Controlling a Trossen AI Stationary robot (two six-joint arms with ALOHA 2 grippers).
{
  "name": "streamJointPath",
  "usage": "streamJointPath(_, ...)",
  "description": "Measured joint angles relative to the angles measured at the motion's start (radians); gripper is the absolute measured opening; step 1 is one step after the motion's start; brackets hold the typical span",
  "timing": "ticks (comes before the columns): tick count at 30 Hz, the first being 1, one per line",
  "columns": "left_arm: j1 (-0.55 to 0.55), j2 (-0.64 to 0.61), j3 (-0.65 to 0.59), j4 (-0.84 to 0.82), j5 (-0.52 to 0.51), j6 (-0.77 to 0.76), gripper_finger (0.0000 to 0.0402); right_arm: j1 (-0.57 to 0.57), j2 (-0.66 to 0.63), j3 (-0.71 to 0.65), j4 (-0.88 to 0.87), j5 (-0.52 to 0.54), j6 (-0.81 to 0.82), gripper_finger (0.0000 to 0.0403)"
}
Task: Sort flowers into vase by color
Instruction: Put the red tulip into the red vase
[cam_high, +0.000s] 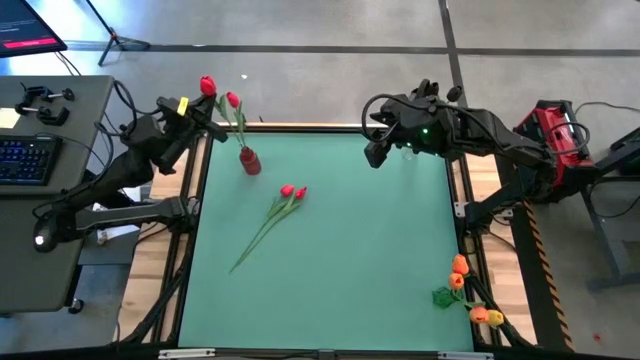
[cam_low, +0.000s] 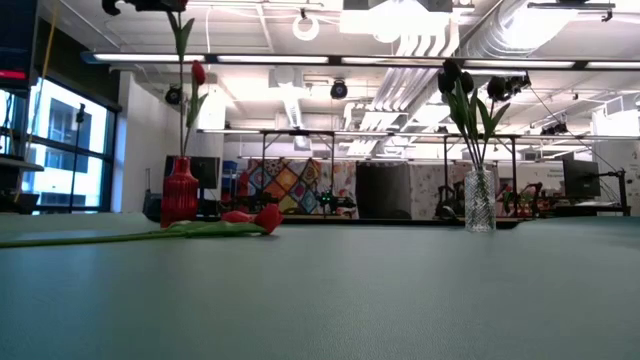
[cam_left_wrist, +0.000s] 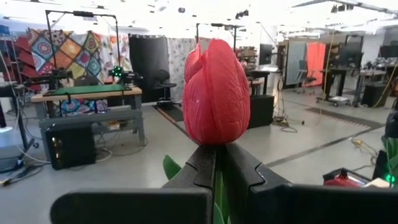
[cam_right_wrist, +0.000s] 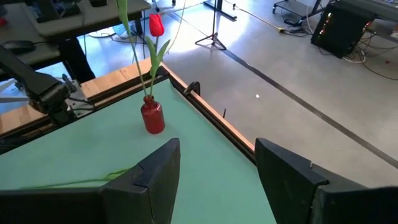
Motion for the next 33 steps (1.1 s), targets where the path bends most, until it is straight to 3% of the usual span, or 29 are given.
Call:
streamJointPath(19, 0.002, 0.053, -0.008, -0.141, -0.018, -0.117, 0.0007, 0.0, 0.0, 0.0, 0.001, -0.014, 0.027, 0.0197)
streamJointPath(33, 0.002, 0.036, -0.008, -0.177, -0.06, -0.183, 0.0104, 0.002, 0.0, 0.0, 0.0, -0.059, 0.053, 0.0197)
